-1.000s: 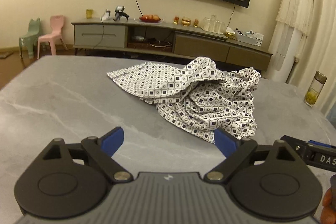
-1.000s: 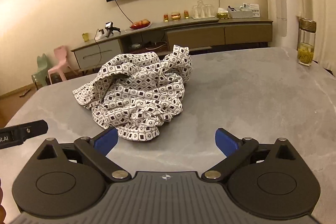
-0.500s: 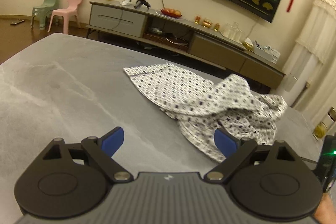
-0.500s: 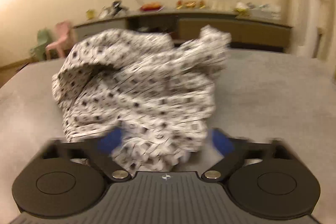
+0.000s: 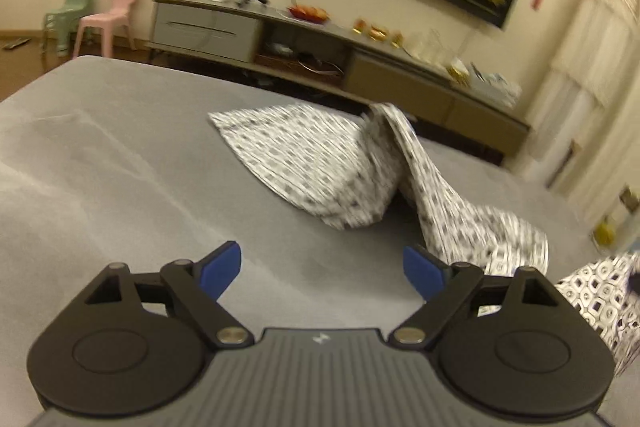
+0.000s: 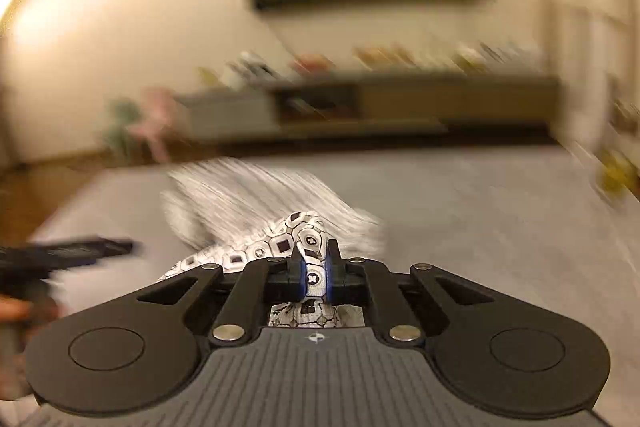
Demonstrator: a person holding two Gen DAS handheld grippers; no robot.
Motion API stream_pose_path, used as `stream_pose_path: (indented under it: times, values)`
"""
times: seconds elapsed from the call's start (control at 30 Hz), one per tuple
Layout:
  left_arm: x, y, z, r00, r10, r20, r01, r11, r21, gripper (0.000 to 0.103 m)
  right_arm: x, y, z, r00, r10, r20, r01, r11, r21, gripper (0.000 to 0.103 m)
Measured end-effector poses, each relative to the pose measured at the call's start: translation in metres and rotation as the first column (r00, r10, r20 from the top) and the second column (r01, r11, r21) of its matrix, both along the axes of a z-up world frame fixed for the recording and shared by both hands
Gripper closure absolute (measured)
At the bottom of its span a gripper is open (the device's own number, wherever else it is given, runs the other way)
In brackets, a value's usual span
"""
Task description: Fold clothes
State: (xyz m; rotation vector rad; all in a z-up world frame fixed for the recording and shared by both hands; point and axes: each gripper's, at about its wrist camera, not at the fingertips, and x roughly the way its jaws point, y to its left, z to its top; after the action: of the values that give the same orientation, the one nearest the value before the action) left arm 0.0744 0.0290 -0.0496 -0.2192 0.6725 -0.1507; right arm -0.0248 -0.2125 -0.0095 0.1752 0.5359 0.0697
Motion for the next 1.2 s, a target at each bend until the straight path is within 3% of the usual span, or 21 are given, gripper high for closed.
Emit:
stream_pose_path:
  times: [0.1,0.2,0.4,0.43,0.5,0.57,0.63,0.67,0.7,0.73,0.77,0.8,0.87,0.93,1.0,1.03,1.07,1.13,1.2]
  values:
    - [-0.004,-0.017,-0.006,0.999,-0.046,0.016,0.046,0.999,0.025,0.011,-0.014,-0.019,0.011,0.999,0.0,0.049,-0.004,0.996,0.086,0.095]
    - [-0.008,-0.031,-0.009,0.996,-0.078,0.041,0.077,0.996,0.039,0.011,-0.027,-0.032,0.025,0.993,-0.043,0.107,0.032,0.994,0.108,0.095]
    - [0.008,-0.047,-0.001,0.991,-0.115,0.065,0.11,0.991,0.073,0.008,-0.009,-0.075,0.013,0.961,-0.27,0.056,0.274,0.96,-0.066,0.094]
    - [0.018,-0.054,0.0,0.99,-0.13,0.059,0.126,0.989,0.073,0.008,-0.003,-0.084,0.006,0.958,-0.284,0.031,0.285,0.957,-0.049,0.094]
    - [0.04,-0.069,0.003,0.986,-0.162,0.044,0.159,0.985,0.071,0.008,0.005,-0.097,-0.004,0.964,-0.266,-0.007,0.265,0.96,0.087,0.094]
    - [0.061,-0.087,0.003,0.98,-0.196,0.022,0.194,0.978,0.074,0.008,0.004,-0.106,-0.007,0.977,-0.215,0.005,0.208,0.95,0.231,0.094]
    - [0.082,-0.108,-0.002,0.978,-0.209,-0.012,0.209,0.974,0.092,0.012,0.0,-0.111,-0.003,0.984,-0.171,0.047,0.149,0.942,0.301,0.094]
    - [0.092,-0.118,-0.005,0.979,-0.201,-0.03,0.203,0.973,0.106,0.034,0.0,-0.11,-0.001,0.985,-0.161,0.068,0.133,0.942,0.309,0.094]
    - [0.103,-0.124,-0.008,0.975,-0.215,-0.048,0.219,0.971,0.094,0.073,0.001,-0.11,0.001,0.984,-0.154,0.086,0.12,0.942,0.314,0.094]
    - [0.114,-0.127,-0.009,0.971,-0.227,-0.077,0.233,0.97,0.07,0.094,0.001,-0.112,0.004,0.983,-0.152,0.1,0.113,0.941,0.319,0.094]
    - [0.123,-0.127,-0.005,0.97,-0.227,-0.089,0.232,0.972,0.047,0.101,0.0,-0.113,0.006,0.982,-0.152,0.113,0.107,0.938,0.33,0.094]
    - [0.126,-0.123,0.008,0.975,-0.217,-0.045,0.218,0.976,0.021,0.102,0.0,-0.115,0.009,0.979,-0.153,0.133,0.099,0.934,0.345,0.094]
    - [0.122,-0.101,0.05,0.977,-0.178,0.116,0.186,0.981,-0.058,0.102,-0.013,-0.121,0.021,0.96,-0.14,0.241,0.034,0.916,0.4,0.096]
    - [0.113,-0.06,0.09,0.974,-0.06,0.22,0.105,0.975,-0.198,0.102,-0.031,-0.126,0.039,0.914,-0.093,0.395,-0.114,0.875,0.47,0.1]
    - [0.104,-0.025,0.112,0.968,0.08,0.238,-0.024,0.973,-0.23,0.101,-0.044,-0.128,0.054,0.865,-0.056,0.499,-0.22,0.851,0.476,0.1]
    - [0.101,-0.014,0.115,0.967,0.143,0.211,-0.101,0.975,-0.197,0.1,-0.043,-0.126,0.057,0.863,-0.045,0.503,-0.219,0.864,0.453,0.1]
    - [0.096,-0.012,0.109,0.973,0.133,0.189,-0.106,0.984,-0.146,0.097,-0.035,-0.121,0.056,0.89,-0.043,0.454,-0.165,0.898,0.407,0.1]
    - [0.077,-0.018,0.094,0.984,0.074,0.159,-0.066,0.996,-0.059,0.079,-0.01,-0.113,0.041,0.957,-0.099,0.271,0.01,0.95,0.312,0.099]
    - [0.047,-0.033,0.075,0.989,-0.017,0.144,0.016,1.0,0.007,0.057,0.017,-0.112,0.021,0.981,-0.179,0.073,0.159,0.963,0.218,0.095]
